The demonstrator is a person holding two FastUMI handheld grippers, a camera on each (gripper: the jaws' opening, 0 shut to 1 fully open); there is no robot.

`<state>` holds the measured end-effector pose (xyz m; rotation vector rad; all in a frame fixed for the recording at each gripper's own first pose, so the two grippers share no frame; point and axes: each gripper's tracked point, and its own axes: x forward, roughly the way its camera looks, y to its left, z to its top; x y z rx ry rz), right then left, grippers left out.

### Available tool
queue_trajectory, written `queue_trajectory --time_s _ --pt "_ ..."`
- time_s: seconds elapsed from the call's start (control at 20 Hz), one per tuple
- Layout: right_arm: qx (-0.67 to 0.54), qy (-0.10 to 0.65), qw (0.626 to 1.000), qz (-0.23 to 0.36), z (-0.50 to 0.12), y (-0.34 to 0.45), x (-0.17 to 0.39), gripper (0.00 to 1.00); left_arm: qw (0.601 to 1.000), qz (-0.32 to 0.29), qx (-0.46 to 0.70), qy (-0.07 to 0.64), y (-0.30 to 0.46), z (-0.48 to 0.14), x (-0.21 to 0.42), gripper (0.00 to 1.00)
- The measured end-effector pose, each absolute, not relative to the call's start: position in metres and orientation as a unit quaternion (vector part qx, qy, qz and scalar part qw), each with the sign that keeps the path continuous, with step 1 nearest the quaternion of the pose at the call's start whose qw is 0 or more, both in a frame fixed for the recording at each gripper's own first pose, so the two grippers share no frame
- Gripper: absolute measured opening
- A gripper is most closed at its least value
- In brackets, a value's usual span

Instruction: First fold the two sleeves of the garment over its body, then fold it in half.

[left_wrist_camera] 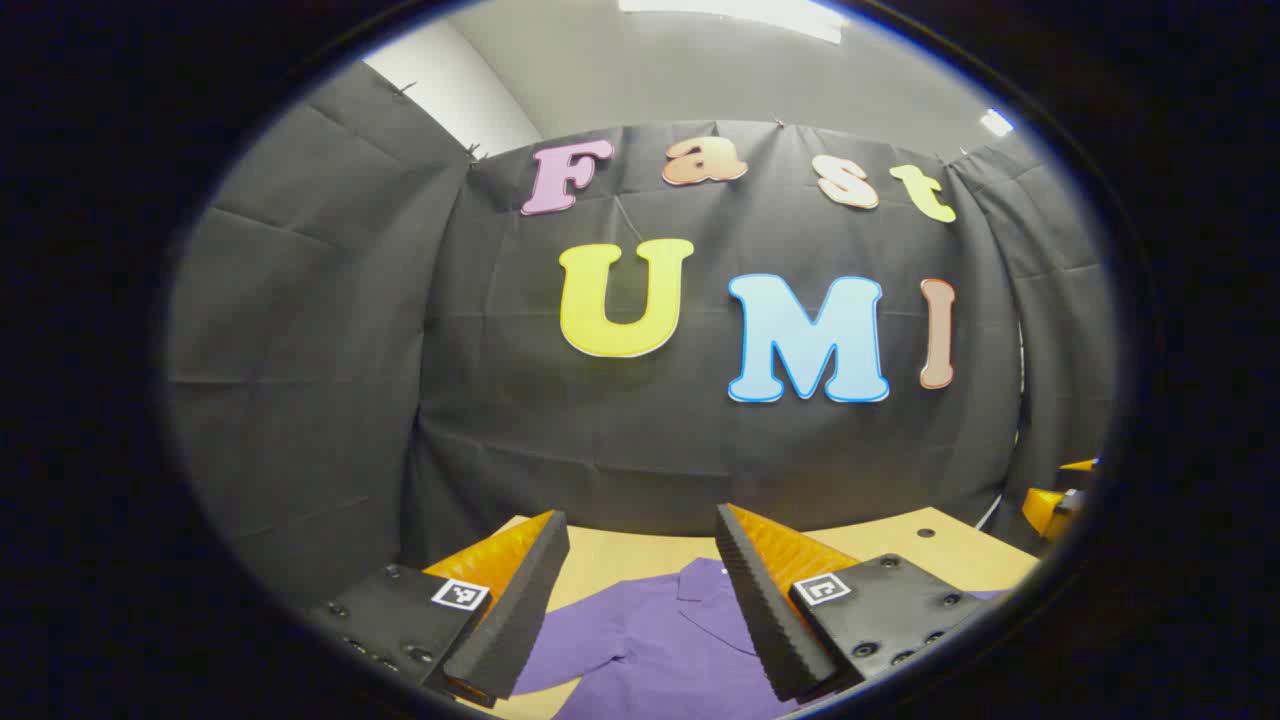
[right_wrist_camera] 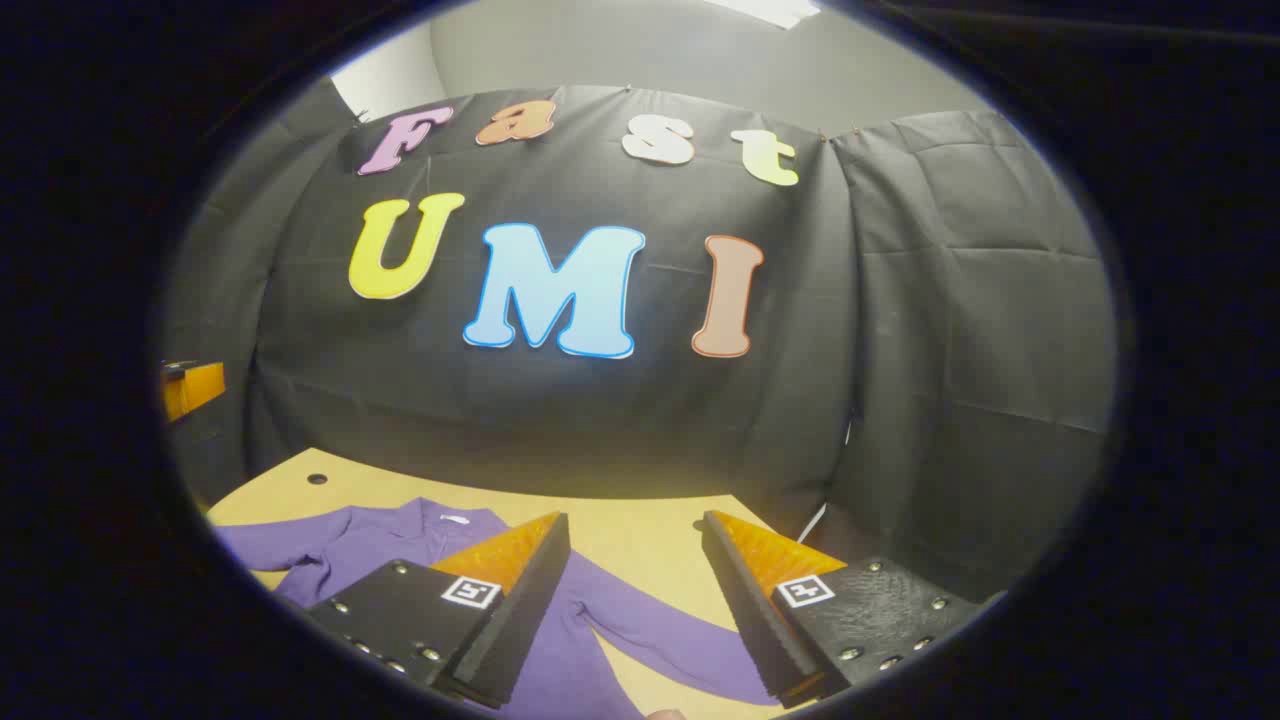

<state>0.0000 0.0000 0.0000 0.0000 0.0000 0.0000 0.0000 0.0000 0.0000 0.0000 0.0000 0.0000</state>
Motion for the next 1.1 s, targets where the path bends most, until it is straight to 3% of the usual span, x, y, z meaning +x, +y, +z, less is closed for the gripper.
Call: queue_trajectory --time_s 1.1 --pt "0.017 0.018 1.0 -0.011 -0.013 -0.012 0.009 0.84 1.0 -0.001 -0.003 0.01 -0.002 -0.004 0.002 0.94"
